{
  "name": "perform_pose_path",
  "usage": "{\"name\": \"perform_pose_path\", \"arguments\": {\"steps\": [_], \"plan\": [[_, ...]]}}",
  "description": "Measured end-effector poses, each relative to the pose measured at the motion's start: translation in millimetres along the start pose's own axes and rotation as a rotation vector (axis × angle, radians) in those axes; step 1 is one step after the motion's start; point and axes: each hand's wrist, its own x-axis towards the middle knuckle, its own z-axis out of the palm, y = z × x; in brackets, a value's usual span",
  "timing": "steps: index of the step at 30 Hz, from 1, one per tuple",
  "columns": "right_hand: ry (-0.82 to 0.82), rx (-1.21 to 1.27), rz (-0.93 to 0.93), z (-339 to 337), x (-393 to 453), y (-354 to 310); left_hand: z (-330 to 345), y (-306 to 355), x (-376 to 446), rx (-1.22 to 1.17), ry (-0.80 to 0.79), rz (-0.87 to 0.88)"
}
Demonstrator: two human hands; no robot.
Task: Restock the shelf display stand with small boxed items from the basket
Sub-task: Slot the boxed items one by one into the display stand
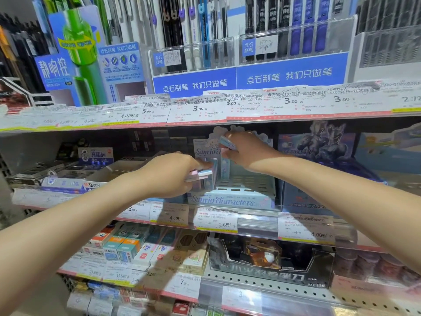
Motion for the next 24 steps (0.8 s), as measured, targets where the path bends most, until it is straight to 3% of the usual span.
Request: {"name": "perform_pose_path", "arguments": {"steps": [9,16,18,21,24], "plan": [[-0.104,-0.169,-0.021,6.2,-3.6,-4.0,-2.9,2.7,-0.8,0.020,-0.024,-0.004],[-0.110,-0.038,-0.034,-9.9,-9.8,-0.1,-2.6,3.4,-3.7,-0.029,-0.038,-0.016],[-0.115,0.047,-0.025,-13.2,-12.4,4.3,-0.5,5.2,-4.2,-0.093,0.024,-0.051],[-0.203,0.190,-0.036,-19.5,-22.4,3.7,5.2,7.0,-6.2,-0.209,0.256,-0.111],[-0.367,0.216,-0.004,-29.6,-35.6,-3.4,3.1,14.6,-7.0,-0.605,0.393,-0.109]]}}
